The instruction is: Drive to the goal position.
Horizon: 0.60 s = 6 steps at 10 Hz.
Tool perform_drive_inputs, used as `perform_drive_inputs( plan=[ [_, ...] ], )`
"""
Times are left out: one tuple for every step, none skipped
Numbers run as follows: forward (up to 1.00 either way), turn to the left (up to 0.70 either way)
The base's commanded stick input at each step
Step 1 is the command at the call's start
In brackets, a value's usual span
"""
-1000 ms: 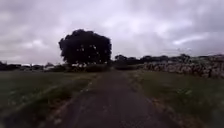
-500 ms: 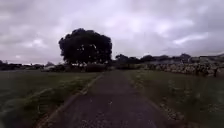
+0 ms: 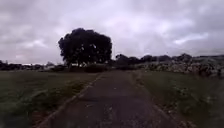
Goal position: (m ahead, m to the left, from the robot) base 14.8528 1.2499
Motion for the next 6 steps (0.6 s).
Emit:
perform_drive_inputs(
  plan=[
    [0.50,0.00],
    [0.50,0.00],
    [0.50,0.00],
    [0.50,0.00],
    [0.50,0.00],
    [0.50,0.00]
  ],
)
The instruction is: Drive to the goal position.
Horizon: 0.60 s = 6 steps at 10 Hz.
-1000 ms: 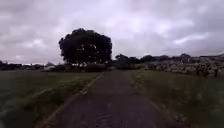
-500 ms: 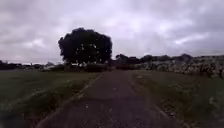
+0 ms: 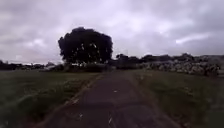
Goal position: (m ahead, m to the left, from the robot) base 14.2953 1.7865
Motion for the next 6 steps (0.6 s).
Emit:
perform_drive_inputs(
  plan=[
    [0.50,0.00],
    [0.50,0.00],
    [0.50,0.00],
    [0.50,0.00],
    [0.50,0.00],
    [0.50,0.00]
  ],
)
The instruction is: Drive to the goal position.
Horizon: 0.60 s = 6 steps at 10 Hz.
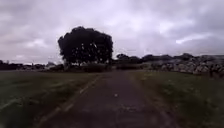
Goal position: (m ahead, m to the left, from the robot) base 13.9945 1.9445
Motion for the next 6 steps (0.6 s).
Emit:
perform_drive_inputs(
  plan=[
    [0.50,0.00],
    [0.50,0.00],
    [0.50,0.00],
    [0.50,0.00],
    [0.50,0.00],
    [0.50,0.00]
  ],
)
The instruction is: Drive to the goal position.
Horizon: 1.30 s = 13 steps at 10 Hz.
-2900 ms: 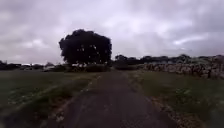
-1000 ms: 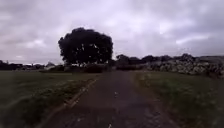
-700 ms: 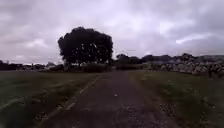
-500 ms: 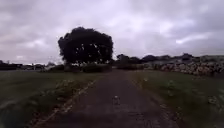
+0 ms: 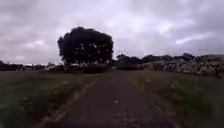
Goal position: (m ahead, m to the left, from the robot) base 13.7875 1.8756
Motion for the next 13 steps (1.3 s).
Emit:
perform_drive_inputs(
  plan=[
    [0.50,0.00],
    [0.50,0.00],
    [0.50,0.00],
    [0.50,0.00],
    [0.50,0.00],
    [0.50,0.00],
    [0.50,0.00],
    [0.50,0.00],
    [0.50,0.00],
    [0.50,0.00],
    [0.50,0.00],
    [0.50,0.00],
    [0.50,0.00]
  ],
)
